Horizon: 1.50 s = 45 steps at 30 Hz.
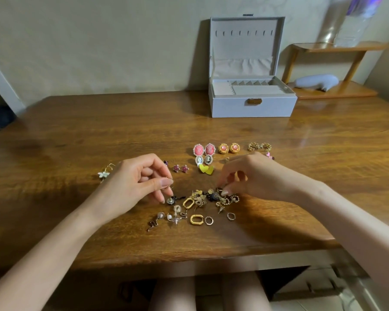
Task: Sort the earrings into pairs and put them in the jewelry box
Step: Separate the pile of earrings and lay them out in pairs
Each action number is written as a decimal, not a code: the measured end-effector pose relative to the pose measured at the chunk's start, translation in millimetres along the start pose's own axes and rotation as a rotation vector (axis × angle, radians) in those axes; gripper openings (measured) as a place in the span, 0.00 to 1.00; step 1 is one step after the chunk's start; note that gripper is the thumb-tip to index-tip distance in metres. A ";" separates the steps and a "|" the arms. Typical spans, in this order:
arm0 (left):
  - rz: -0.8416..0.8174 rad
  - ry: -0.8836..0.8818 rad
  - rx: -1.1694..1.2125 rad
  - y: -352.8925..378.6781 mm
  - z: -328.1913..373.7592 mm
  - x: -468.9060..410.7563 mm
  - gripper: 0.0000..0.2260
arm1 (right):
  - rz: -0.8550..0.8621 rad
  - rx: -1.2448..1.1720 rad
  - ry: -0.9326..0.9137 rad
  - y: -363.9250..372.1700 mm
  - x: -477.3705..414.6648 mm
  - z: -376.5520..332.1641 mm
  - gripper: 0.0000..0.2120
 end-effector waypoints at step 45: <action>-0.253 0.249 -0.375 38.6 9.7 -2.2 0.03 | -0.110 -0.189 0.047 9.6 -2.9 1.6 0.08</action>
Point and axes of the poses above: each hand's wrist, its own x-axis away from the middle knuckle, its own y-axis out of the palm, z = x × y, the point moved 4 cm from there along -x, towards the middle knuckle, and after that the axes turned 4 degrees about -x, right-handed, at the moved point
